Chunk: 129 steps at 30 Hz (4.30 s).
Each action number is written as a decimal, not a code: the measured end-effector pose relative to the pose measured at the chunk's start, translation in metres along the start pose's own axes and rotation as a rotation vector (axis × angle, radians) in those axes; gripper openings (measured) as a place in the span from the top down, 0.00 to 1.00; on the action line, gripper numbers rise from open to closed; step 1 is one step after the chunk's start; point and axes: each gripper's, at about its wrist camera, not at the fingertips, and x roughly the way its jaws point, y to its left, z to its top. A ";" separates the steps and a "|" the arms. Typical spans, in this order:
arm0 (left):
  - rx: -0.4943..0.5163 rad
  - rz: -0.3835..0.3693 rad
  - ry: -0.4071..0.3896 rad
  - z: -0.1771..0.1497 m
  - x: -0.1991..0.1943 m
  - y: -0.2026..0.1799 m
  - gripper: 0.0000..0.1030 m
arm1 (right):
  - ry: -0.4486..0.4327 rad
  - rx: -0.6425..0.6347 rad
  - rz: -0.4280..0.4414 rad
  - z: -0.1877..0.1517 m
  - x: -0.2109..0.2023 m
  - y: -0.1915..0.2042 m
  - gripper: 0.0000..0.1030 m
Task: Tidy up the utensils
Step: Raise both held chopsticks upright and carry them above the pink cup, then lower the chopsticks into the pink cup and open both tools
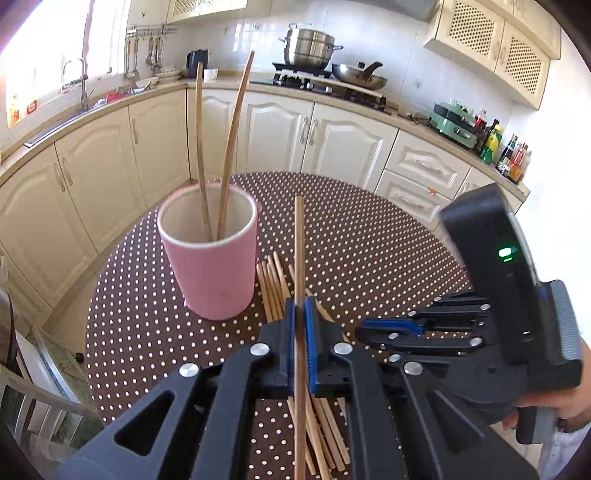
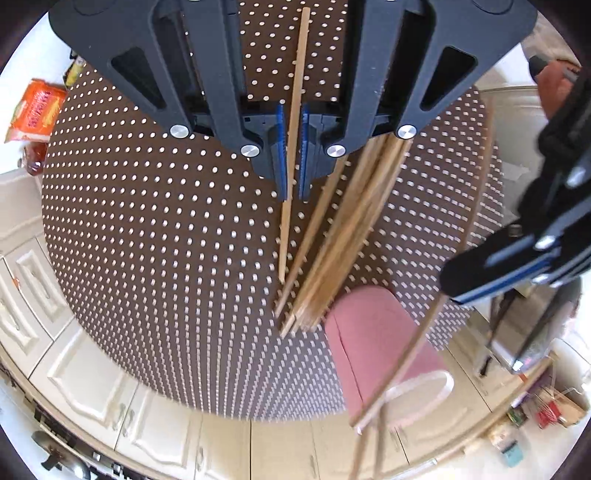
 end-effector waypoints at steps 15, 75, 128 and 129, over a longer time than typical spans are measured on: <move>-0.009 -0.001 0.034 -0.005 0.018 0.009 0.94 | 0.052 -0.044 -0.067 0.002 0.033 0.010 0.87; -0.124 0.036 -0.719 0.079 -0.012 0.075 0.94 | -0.902 0.085 0.083 0.088 -0.107 0.024 0.94; -0.211 0.068 -0.143 0.095 -0.010 0.097 0.58 | -0.477 0.247 0.191 0.089 -0.103 -0.001 0.58; -0.212 0.063 -0.111 0.095 -0.012 0.095 0.56 | -0.454 0.253 0.185 0.087 -0.107 -0.003 0.58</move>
